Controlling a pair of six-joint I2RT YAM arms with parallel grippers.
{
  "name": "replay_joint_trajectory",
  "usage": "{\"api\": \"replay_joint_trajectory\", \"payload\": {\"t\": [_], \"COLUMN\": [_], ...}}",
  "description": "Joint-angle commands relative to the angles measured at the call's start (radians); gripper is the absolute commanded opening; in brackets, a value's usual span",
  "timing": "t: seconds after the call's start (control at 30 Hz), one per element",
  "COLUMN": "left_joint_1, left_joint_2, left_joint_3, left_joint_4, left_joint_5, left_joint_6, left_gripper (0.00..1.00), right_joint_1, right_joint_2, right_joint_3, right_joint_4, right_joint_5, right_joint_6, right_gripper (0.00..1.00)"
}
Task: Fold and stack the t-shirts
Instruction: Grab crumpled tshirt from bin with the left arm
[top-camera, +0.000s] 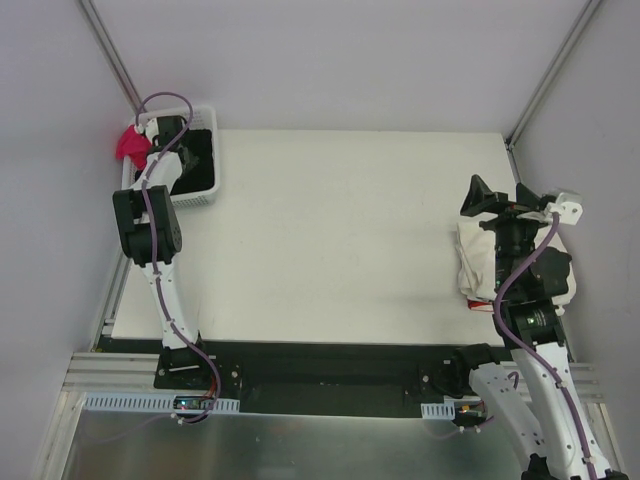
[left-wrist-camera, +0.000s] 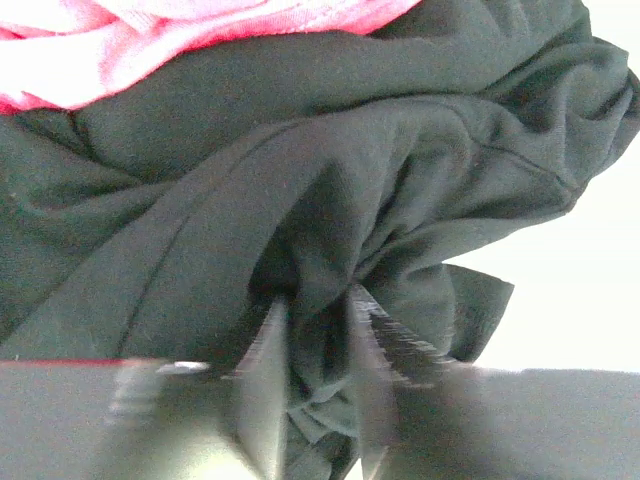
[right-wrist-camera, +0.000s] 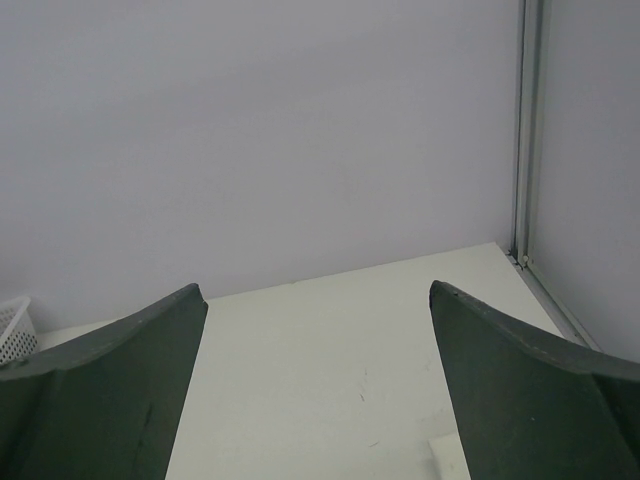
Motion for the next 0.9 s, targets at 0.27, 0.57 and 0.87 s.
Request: {"api": "replay_joint_trajectory", "payload": {"t": [0.27,0.57,0.87], "left_joint_1": [-0.002,-0.062,-0.210], "left_joint_2": [0.052,-0.154,-0.352], "left_joint_3": [0.250,0.525,0.681], "left_joint_4": [0.008,-0.015,-0.015], "left_joint_5": [0.152,0.229,0.496], "left_joint_6": [0.019,0.199,0.280], "left_gripper": [0.00,0.00,0.00], "right_joint_1": [-0.009,-0.008,-0.008], "right_joint_2": [-0.035,-0.011,0.067], "right_joint_3": [0.013,0.003,-0.005], "right_joint_4": [-0.016,-0.039,-0.026], "right_joint_5": [0.001,-0.067,-0.143], "right_joint_6": [0.016,0.086,0.161], "right_gripper": [0.96,0.96,0.96]}}
